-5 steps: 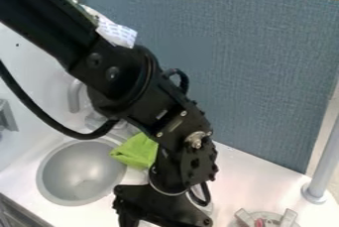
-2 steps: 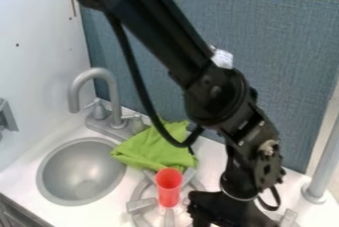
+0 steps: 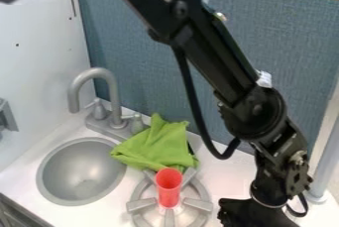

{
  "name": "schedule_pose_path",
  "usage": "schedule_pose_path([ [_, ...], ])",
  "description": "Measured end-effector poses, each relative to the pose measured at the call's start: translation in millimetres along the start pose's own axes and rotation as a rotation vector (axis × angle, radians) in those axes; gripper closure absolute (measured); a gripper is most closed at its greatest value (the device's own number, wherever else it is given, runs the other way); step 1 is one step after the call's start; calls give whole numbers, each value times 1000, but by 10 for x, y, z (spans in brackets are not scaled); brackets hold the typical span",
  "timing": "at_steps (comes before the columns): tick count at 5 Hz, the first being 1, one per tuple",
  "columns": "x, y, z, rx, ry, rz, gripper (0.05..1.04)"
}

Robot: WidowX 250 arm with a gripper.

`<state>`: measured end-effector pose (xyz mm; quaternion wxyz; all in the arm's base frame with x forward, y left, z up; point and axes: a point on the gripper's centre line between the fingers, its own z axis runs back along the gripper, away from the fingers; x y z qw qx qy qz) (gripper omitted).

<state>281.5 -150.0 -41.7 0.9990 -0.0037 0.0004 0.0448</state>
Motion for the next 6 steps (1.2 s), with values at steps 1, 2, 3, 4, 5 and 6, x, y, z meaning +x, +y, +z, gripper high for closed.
schedule_pose_path([
  [1, 98, -33, -73, 41, 12, -25, 82],
  [2, 186, -83, -149, 44, 2, -19, 82],
  [3, 158, -166, -379, 4, 41, -29, 82],
  [4, 181, -252, -451, -41, 40, -20, 113],
  [5, 192, -267, -451, -51, 33, -40, 309],
  [6, 74, -177, -407, -42, 35, -43, 418],
])
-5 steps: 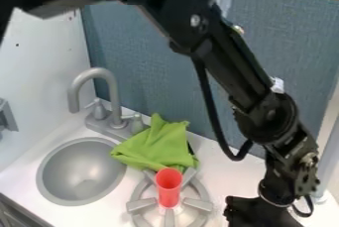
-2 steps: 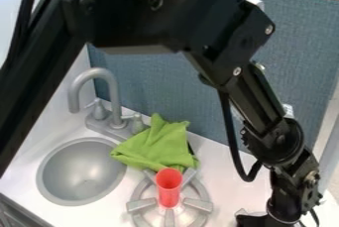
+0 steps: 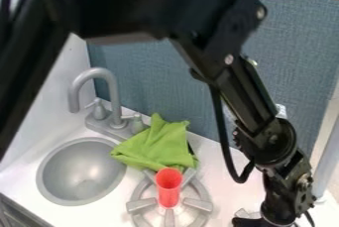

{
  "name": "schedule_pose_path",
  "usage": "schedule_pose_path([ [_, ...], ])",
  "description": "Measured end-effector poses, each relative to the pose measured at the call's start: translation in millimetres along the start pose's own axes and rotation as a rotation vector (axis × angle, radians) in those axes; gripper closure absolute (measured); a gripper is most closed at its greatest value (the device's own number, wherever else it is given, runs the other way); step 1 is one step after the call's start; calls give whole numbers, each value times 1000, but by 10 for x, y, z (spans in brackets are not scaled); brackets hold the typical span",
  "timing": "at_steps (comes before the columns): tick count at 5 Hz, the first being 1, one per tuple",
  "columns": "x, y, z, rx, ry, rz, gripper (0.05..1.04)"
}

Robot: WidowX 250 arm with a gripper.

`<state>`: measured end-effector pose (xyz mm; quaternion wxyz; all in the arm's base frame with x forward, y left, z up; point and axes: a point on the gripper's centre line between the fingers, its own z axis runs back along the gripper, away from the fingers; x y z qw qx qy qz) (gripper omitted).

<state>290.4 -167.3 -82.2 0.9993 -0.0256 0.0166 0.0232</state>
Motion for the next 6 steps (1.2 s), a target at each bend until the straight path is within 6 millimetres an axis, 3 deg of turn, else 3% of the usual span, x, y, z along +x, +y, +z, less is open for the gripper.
schedule_pose_path([
  [1, -152, 162, 479, -10, -78, 21, 429],
  [2, -385, 562, 863, 20, -122, 123, 429],
  [3, -642, 974, 851, 209, -71, 316, 429],
  [4, -726, 1482, 735, 222, -70, 488, 429],
  [6, -627, 2110, 457, 158, -128, 727, 429],
])
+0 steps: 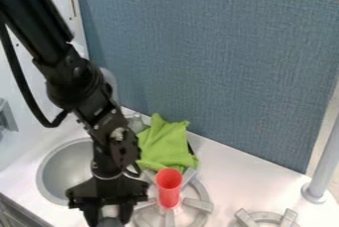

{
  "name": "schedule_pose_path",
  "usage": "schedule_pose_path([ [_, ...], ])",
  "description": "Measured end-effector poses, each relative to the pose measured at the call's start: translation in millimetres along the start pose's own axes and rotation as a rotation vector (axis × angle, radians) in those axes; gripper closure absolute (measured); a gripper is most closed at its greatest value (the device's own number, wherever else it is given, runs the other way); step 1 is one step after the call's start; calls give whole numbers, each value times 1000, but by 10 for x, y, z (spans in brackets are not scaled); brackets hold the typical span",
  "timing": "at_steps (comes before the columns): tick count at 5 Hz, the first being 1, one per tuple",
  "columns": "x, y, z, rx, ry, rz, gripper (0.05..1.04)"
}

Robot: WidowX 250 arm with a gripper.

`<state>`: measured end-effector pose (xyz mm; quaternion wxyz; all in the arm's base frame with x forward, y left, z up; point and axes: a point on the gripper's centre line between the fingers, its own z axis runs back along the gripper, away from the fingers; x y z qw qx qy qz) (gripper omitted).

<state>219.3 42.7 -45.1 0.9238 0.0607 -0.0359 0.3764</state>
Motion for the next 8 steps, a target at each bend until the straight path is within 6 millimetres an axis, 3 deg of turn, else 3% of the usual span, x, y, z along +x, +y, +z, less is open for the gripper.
schedule_pose_path([
  [2, 291, 155, -483, -2, -4, 129, 429],
  [4, 440, 120, -732, -65, 14, 149, 381],
  [5, 321, 75, -608, -148, 39, 157, 106],
  [7, 375, 12, 58, -116, 37, 174, 81],
  [8, 236, -82, 324, -94, 61, 61, 81],
])
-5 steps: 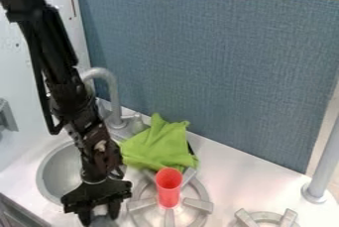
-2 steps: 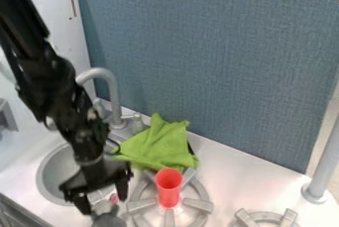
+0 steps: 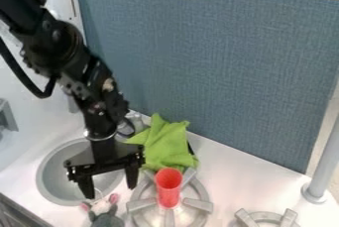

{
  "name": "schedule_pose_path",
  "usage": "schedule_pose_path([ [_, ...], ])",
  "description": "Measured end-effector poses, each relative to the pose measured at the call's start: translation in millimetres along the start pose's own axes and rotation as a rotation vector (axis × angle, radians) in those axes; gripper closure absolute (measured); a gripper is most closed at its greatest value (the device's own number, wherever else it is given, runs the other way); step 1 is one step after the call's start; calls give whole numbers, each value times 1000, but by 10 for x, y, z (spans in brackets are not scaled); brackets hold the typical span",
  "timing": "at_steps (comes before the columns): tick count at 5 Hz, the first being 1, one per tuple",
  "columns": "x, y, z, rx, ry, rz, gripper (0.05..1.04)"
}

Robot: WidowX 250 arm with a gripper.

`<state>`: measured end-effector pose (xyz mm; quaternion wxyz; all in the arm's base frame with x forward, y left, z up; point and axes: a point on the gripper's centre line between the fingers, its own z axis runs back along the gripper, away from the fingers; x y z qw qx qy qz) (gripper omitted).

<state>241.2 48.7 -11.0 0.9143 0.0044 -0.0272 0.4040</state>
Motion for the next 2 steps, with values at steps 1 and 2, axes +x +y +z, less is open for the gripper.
schedule_pose_path([
  [1, -387, -210, 176, 35, 4, -257, 81],
  [2, -713, -281, 297, 13, -16, -428, 81],
])
